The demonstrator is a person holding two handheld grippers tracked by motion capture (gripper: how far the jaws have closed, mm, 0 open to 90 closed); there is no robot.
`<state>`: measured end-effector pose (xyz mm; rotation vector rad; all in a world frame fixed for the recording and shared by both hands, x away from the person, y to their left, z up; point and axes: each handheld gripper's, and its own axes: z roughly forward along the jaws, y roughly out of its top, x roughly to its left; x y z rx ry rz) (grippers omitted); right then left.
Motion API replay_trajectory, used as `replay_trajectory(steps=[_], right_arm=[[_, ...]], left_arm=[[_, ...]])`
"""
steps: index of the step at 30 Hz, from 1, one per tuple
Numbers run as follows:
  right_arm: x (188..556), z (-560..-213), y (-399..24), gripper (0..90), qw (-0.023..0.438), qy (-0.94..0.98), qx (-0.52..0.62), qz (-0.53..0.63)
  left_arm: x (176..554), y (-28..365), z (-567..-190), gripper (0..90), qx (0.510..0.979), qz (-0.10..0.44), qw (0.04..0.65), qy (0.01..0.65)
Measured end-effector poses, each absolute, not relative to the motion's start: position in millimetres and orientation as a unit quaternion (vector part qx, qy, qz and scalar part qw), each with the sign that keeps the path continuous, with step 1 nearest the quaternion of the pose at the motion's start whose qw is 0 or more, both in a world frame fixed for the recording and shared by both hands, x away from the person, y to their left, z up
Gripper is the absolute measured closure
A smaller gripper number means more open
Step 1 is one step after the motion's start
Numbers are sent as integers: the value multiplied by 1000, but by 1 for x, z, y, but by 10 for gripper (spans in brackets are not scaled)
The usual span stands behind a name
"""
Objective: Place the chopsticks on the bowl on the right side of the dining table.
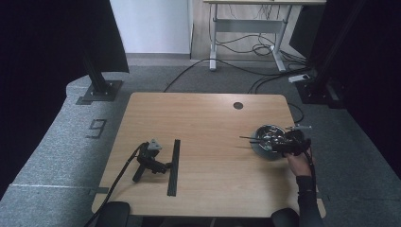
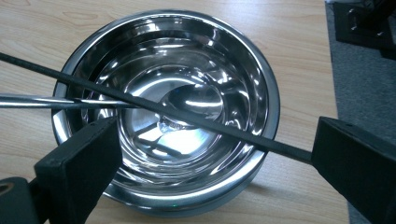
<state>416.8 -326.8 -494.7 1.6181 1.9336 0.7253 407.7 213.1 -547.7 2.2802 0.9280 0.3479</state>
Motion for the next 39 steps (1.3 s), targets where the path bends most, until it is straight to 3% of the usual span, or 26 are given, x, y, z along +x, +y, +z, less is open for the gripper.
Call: replay_trajectory(steps=[28,39], right_arm=[[425,-514,-330,7,255,715,602,247],[414,-502,-334,10,261,708,596,274]], left_arm=[[408,213,-548,0,868,133,322,353],[408,213,-548,0,868,133,322,353]])
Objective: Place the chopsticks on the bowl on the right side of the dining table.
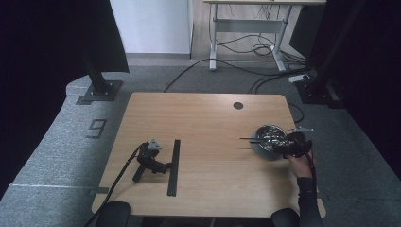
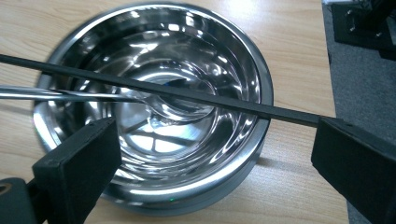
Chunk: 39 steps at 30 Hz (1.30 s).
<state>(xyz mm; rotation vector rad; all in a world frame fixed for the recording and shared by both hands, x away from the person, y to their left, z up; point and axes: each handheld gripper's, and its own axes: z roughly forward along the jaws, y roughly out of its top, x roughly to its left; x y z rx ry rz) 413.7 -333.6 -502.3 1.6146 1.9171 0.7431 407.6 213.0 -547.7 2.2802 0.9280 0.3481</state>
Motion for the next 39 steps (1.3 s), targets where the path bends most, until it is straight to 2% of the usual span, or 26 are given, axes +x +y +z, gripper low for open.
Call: replay_trajectory(steps=[7,21,24,39], right_arm=[[403,-496,-327,9,251,726,578,276],[359,-473,-315,43,223,754,537,305],[348,-472,-308,43,206,769,521,308],[348,-477,-260,29,154,807,462,333]], left_arm=[[408,213,-548,0,868,133,322,353],[408,213,-548,0,868,133,323,354],[408,213,-548,0,868,133,323,354],[408,213,-548,0,868,133,323,354]])
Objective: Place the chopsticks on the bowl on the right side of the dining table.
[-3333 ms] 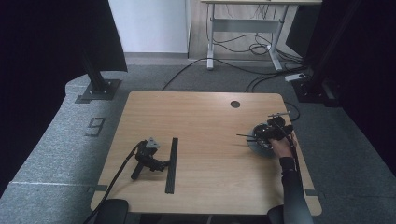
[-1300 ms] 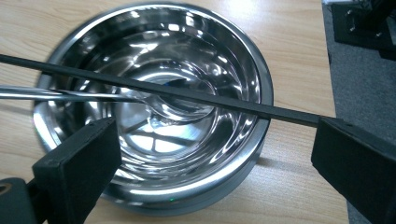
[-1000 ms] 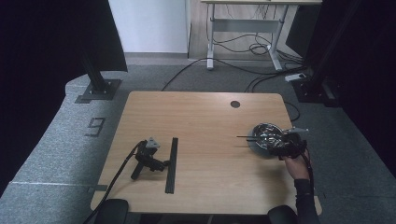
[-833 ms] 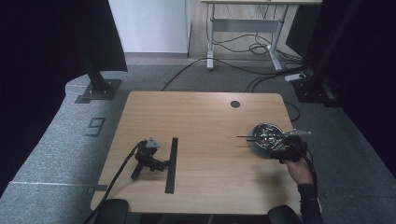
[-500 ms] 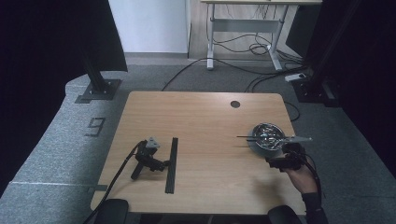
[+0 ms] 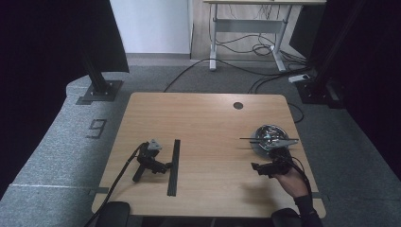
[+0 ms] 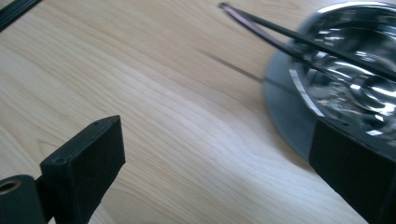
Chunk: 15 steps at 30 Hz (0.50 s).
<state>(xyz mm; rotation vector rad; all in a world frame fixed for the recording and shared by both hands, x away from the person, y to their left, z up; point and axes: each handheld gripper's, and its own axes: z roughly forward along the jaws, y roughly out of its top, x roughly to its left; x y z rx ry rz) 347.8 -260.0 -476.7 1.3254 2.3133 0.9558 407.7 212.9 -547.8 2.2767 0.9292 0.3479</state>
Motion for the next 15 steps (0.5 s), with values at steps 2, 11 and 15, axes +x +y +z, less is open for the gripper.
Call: replay_trajectory(steps=[2,11,15], right_arm=[[350,-479,-252,28,147,813,455,333],[362,-482,-222,29,137,831,427,330],[366,-484,-211,29,129,836,419,329]], left_arm=[[408,213,-548,0,868,133,323,354],[408,213,-548,0,867,133,323,354],[408,213,-548,0,868,133,323,354]])
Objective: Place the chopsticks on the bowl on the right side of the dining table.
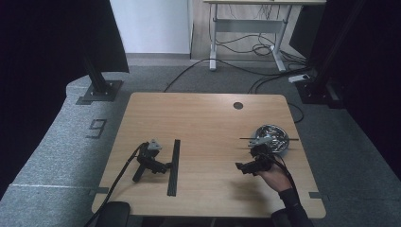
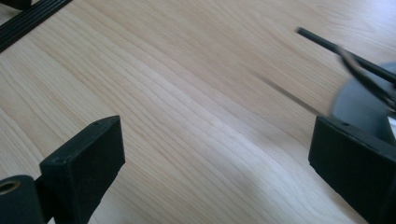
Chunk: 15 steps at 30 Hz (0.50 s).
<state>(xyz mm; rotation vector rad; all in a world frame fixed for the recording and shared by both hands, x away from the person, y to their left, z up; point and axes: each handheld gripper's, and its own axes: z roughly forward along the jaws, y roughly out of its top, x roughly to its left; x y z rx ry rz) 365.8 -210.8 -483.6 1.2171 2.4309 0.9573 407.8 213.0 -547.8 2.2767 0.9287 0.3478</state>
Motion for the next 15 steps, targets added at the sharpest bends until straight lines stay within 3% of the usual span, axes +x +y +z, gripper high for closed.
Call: replay_trajectory(steps=[15], right_arm=[[386,-493,-168,8,123,856,393,313]], left_arm=[[408,213,-548,0,868,132,323,354]])
